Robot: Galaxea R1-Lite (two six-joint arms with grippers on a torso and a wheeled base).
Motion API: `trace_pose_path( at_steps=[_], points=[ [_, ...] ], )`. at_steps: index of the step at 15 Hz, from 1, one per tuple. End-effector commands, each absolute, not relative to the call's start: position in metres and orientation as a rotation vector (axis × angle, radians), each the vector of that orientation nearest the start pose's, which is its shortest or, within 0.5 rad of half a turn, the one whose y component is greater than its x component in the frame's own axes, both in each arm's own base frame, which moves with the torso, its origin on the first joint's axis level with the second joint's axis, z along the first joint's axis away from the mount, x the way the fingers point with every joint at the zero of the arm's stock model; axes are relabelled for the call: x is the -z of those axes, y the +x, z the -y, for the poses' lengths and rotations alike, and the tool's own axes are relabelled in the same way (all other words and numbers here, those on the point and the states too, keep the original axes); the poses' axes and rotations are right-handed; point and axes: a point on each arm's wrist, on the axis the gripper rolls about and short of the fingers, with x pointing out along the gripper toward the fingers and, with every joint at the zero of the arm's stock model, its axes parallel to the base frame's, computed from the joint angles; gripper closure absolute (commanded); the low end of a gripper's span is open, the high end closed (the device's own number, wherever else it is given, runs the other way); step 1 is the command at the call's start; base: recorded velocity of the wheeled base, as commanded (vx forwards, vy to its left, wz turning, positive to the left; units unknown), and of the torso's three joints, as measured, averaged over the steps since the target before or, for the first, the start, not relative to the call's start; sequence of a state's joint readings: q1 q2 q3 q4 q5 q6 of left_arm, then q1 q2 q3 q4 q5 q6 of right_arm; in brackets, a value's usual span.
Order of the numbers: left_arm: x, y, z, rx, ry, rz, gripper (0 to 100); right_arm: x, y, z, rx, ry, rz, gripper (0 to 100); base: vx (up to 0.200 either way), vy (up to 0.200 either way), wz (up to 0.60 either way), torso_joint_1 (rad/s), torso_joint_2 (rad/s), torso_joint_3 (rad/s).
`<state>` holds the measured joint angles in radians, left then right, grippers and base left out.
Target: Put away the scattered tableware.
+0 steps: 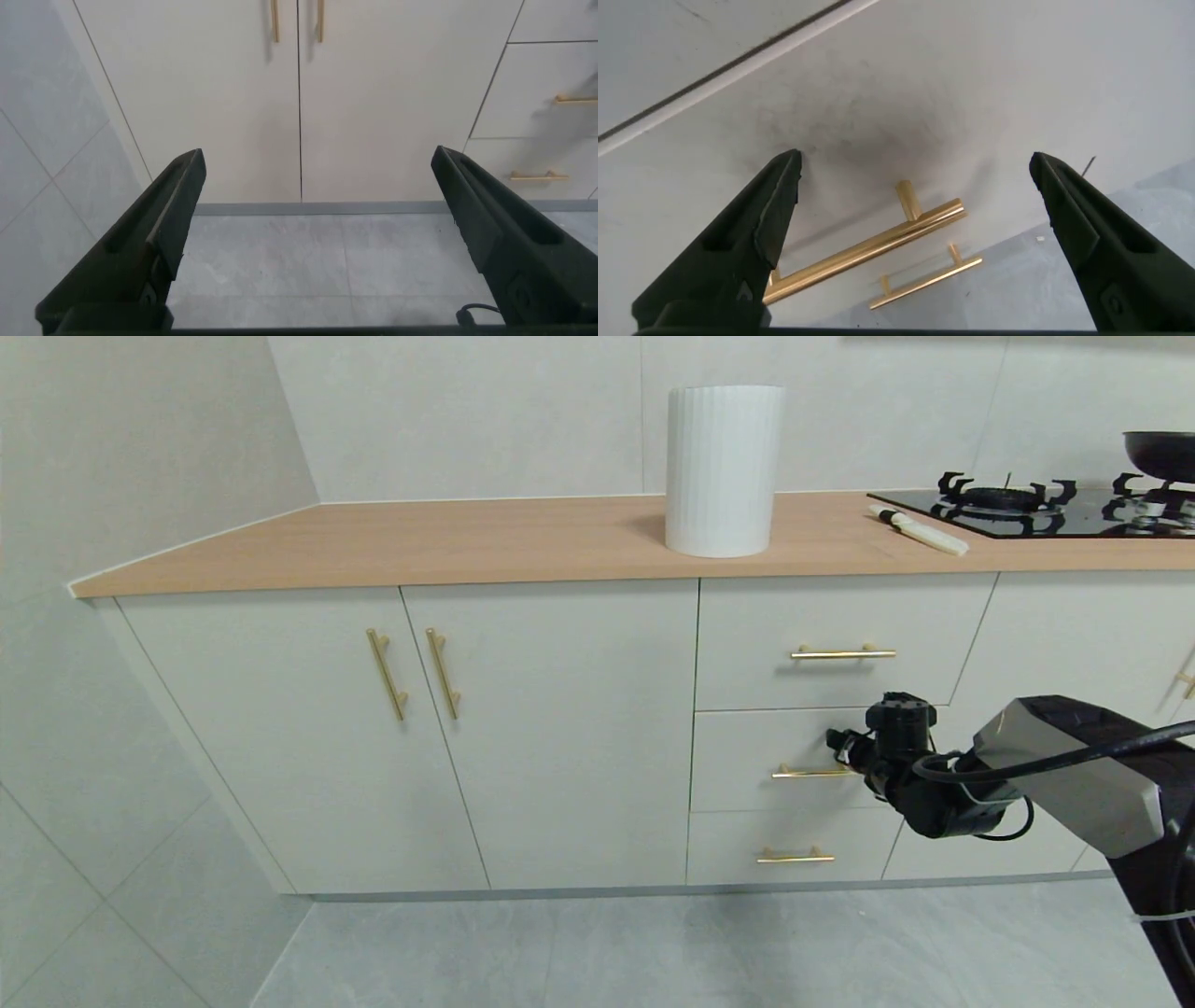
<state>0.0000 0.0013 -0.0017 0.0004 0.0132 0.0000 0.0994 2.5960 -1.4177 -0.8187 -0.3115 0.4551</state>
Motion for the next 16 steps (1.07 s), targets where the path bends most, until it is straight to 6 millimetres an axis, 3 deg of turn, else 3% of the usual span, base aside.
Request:
trace_pose_path(
  at_steps=[1,3,5,8,9,11,14,16],
  points=[
    [-0.076,-0.023,0.000,-0.014,0.000,-0.002,0,0.013,0.483,-0.041,0.297,0.368,-0.307,0,0.000,0.000,0.00,0.000,0.00,0.000],
    [-0.076,-0.023,0.000,-0.014,0.000,0.000,0,0.001,0.449,-0.041,0.307,0.344,-0.379,0,0.000,0.000,0.00,0.000,0.00,0.000],
    [-0.076,-0.023,0.000,-0.014,0.000,0.000,0,-0.025,0.406,-0.038,0.300,0.287,-0.432,0,0.000,0.000,0.00,0.000,0.00,0.000],
    [-0.076,-0.023,0.000,-0.014,0.000,0.000,0,-0.107,0.324,-0.026,0.243,0.304,-0.336,0,0.000,0.000,0.00,0.000,0.00,0.000],
    [-0.076,-0.023,0.000,-0.014,0.000,0.000,0,-0.124,0.305,-0.024,0.229,0.304,-0.301,0,0.000,0.000,0.00,0.000,0.00,0.000],
    [-0.076,-0.023,0.000,-0.014,0.000,-0.002,0,-0.165,0.241,-0.017,0.200,0.223,-0.181,0,0.000,0.000,0.00,0.000,0.00,0.000],
    [-0.076,-0.023,0.000,-0.014,0.000,0.000,0,-0.199,0.165,-0.009,0.166,0.157,0.003,0,0.000,0.000,0.00,0.000,0.00,0.000],
    [-0.076,-0.023,0.000,-0.014,0.000,0.000,0,-0.207,0.121,-0.001,0.198,0.110,0.101,0,0.000,0.000,0.00,0.000,0.00,0.000]
  ],
)
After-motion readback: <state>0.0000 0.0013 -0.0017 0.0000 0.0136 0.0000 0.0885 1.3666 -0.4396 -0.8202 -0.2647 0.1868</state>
